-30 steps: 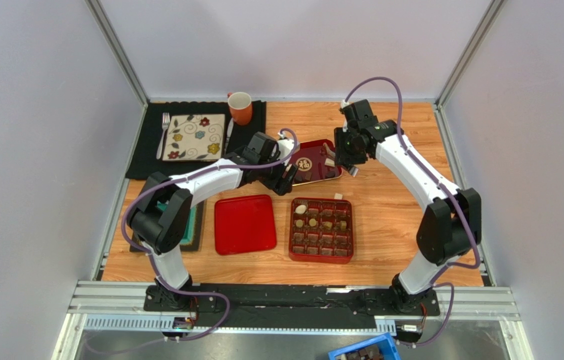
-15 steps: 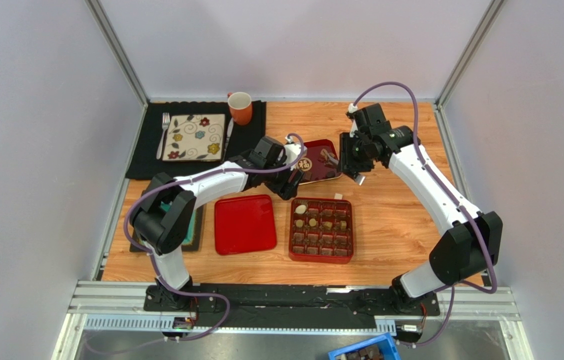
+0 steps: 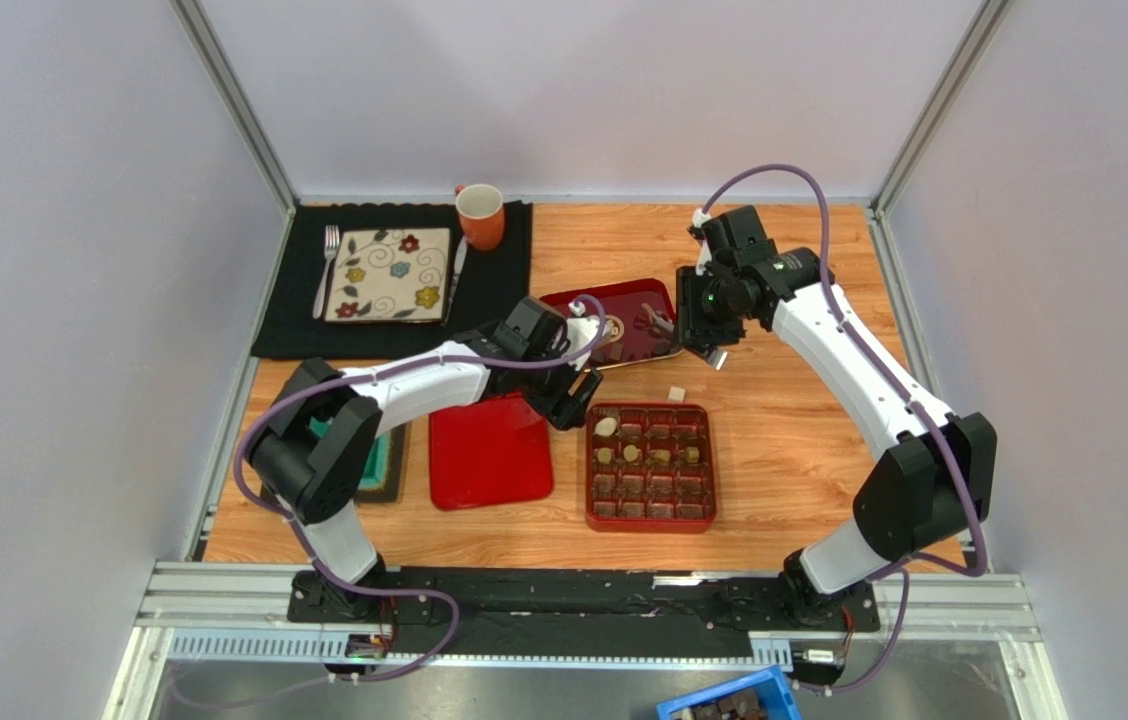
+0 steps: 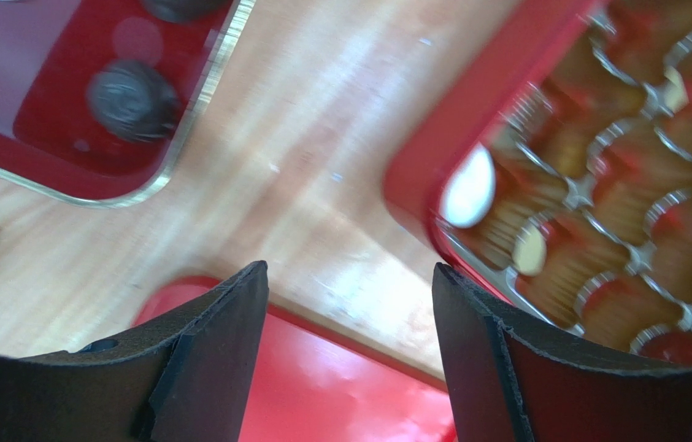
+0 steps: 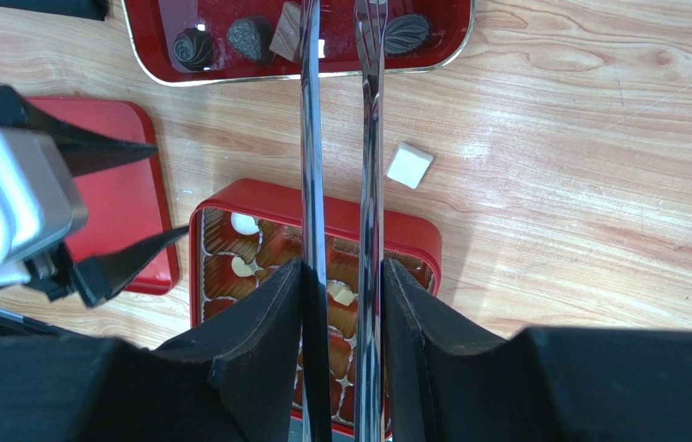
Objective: Pack the chocolate
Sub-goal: Move the packing box to the center of the board.
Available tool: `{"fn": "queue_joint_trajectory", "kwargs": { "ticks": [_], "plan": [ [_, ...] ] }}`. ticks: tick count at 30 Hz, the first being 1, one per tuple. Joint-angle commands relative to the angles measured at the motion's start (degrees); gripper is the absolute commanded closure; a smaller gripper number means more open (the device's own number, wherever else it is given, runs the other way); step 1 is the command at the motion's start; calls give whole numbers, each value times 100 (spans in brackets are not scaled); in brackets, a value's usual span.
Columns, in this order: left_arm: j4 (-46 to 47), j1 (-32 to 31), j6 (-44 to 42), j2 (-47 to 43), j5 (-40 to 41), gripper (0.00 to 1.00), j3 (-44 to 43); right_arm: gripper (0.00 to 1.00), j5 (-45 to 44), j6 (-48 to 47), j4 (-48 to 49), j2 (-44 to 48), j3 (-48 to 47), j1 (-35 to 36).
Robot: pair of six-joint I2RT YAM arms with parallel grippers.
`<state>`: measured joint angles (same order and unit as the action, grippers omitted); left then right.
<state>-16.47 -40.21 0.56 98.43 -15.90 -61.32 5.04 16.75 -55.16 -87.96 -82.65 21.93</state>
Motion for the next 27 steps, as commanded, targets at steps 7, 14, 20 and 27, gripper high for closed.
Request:
{"fn": "queue_joint_trajectory", "kwargs": {
  "ticks": [7,14,20,27],
  "plan": [
    [-321,-348,-407,-624,-301,25,-29,63,374,126,-109,516,407,91],
    [-199,144,-329,-370,658,25,-607,65,446,328,-408,1052,1022,513],
    [-145,206,-179,289,791,26,-1258,66,559,522,-680,1527,1286,575],
    [-120,-66,-144,580,615,26,-1383,67,832,592,-900,1756,1612,628]
  ]
}}
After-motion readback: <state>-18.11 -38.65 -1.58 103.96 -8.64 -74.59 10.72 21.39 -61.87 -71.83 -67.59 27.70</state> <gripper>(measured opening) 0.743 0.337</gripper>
